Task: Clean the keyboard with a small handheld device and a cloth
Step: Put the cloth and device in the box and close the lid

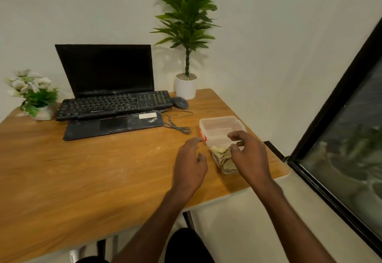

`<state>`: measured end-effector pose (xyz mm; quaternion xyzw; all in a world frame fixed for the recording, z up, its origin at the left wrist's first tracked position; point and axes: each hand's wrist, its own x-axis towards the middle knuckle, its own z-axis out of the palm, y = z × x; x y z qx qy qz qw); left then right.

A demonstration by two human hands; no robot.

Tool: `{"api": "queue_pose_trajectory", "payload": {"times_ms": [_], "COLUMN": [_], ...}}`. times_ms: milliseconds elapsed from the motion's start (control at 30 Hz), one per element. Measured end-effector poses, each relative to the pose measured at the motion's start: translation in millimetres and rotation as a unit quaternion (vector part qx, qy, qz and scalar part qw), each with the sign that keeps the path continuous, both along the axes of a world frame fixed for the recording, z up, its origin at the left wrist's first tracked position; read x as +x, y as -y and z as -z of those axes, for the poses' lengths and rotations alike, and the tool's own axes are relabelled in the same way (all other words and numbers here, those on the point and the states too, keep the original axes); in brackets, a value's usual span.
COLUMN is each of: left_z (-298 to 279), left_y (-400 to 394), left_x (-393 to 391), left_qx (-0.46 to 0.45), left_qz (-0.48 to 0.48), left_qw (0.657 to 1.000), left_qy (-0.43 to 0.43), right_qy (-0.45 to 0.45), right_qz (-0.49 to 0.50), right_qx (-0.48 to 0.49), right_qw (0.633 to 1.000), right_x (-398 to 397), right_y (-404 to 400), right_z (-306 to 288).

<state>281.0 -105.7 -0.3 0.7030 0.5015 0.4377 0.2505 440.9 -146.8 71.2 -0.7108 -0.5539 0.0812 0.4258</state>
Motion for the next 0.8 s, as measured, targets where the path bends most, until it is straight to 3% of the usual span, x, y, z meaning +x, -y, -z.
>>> {"api": "queue_pose_trajectory", "payload": {"times_ms": [167, 333, 467, 567, 633, 667, 733, 800], "left_z": [16.9, 13.9, 12.2, 12.2, 13.0, 13.4, 11.0, 5.9], "left_y": [-6.1, -6.5, -4.9, -5.6, -6.7, -6.7, -6.0, -2.3], "left_x": [12.5, 8.9, 7.4, 6.7, 6.4, 5.9, 4.7, 4.1], "left_qx": [0.005, -0.022, -0.038, -0.048, -0.051, -0.053, -0.054, -0.051], "left_qz": [0.036, 0.017, 0.0, -0.013, -0.015, -0.015, -0.019, -0.01], "left_qw": [0.998, 1.0, 0.999, 0.998, 0.997, 0.997, 0.994, 0.989], "left_qy": [-0.06, -0.012, 0.009, 0.028, 0.05, 0.061, 0.092, 0.138], "right_qy": [0.064, 0.157, 0.132, 0.019, -0.135, -0.247, -0.452, -0.53], "right_qz": [-0.015, -0.069, -0.044, -0.038, -0.039, -0.041, -0.042, -0.036], "right_qx": [-0.05, -0.184, -0.096, -0.034, -0.017, -0.021, -0.064, -0.093], "right_qw": [0.997, 0.968, 0.986, 0.999, 0.99, 0.968, 0.889, 0.842], "right_x": [26.0, 26.9, 27.7, 27.6, 27.6, 27.2, 26.7, 29.7], "right_y": [5.5, 5.7, 0.5, -1.9, -1.2, -0.2, 1.6, 0.7], "right_z": [12.4, 10.9, 20.2, 24.7, 20.1, 15.1, 4.7, 1.9]}}
